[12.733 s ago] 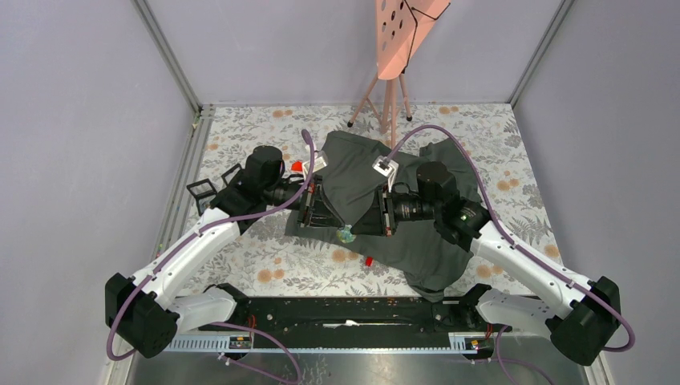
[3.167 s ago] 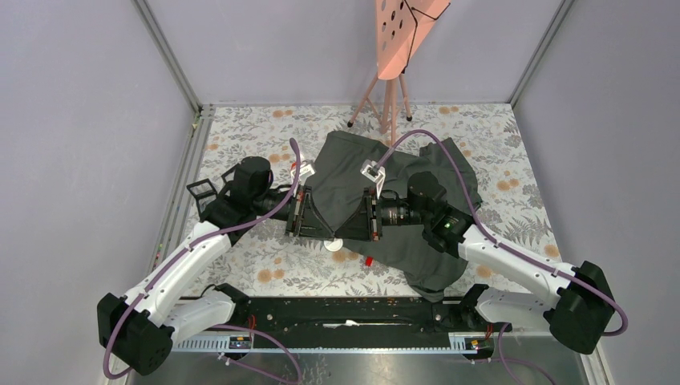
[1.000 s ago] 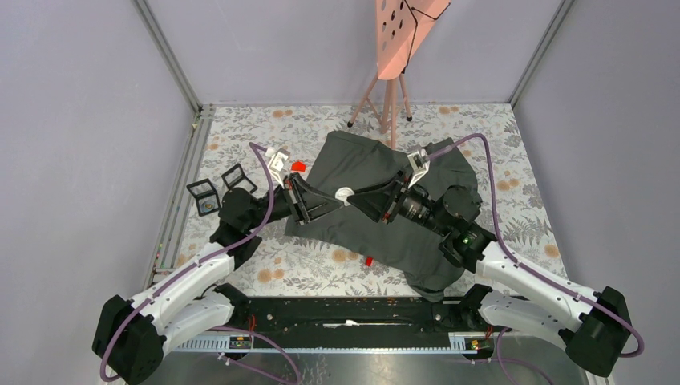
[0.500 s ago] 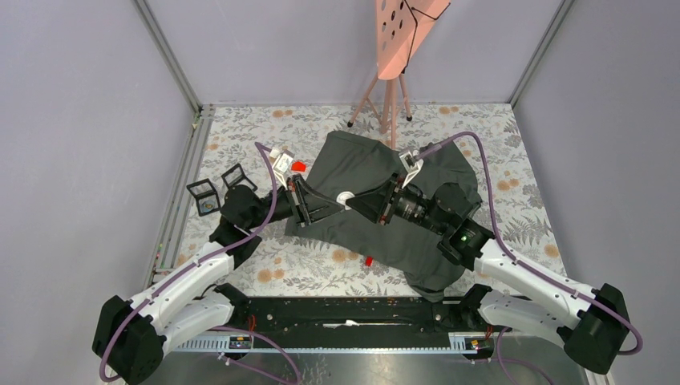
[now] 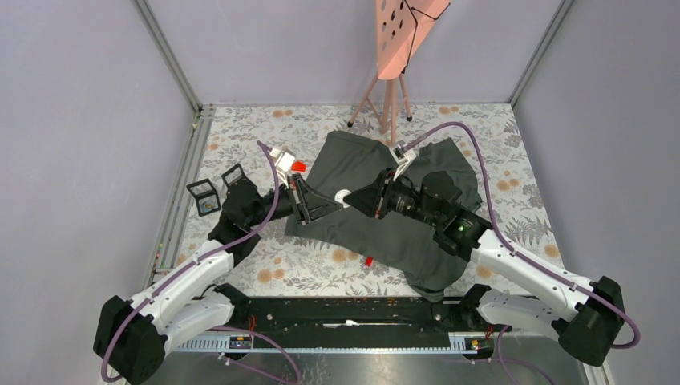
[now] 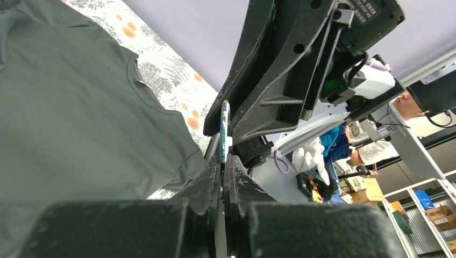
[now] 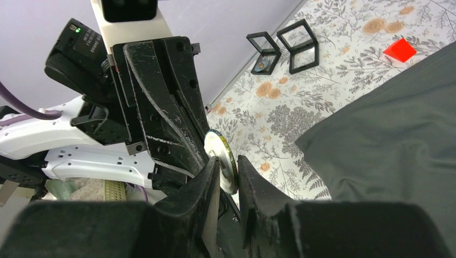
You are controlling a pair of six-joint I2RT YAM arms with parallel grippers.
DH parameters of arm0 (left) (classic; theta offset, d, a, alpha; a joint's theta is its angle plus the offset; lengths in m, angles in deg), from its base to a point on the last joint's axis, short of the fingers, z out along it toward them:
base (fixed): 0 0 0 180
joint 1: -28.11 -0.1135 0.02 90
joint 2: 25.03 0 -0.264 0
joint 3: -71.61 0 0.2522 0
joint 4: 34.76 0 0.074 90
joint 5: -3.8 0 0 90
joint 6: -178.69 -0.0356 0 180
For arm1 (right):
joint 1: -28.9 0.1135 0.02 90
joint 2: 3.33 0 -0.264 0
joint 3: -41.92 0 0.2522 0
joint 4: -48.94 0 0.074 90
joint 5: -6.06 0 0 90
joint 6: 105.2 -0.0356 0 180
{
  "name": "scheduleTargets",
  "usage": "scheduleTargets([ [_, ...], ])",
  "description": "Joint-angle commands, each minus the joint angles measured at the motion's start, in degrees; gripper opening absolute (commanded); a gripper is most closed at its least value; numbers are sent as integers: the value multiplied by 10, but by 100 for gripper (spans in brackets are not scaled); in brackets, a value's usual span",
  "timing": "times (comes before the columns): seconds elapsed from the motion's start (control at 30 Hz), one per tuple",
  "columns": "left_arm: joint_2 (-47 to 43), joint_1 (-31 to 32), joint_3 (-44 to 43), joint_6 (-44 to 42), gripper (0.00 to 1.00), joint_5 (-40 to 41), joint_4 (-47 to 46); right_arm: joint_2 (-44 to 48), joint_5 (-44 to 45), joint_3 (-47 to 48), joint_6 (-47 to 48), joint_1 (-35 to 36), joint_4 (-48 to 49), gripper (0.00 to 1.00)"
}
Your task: Pin the brooch onto the clothing
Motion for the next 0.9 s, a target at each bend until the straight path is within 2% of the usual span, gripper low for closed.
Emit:
scheduleTargets([
  [0.0,-7,14,-42,-30,0,-55,2,-19,36,27,20,-2,-30,23],
  [0.43,8,13,-52,-48,0,-18,49,12,3,31,50,-2,-53,35],
  [0.57,10,12,-54,-51,0,-10,60,41,20,14,51,-2,-41,43],
  [0.7,8,13,-58,-63,0,-4,80,69,49,2,57,-2,-42,56],
  [0.77,9,13,-60,-77,0,1,96,81,75,4,61,-3,-65,61],
  [0.87,12,13,-68,-113,0,29,146,93,136,32,84,-3,-162,67],
])
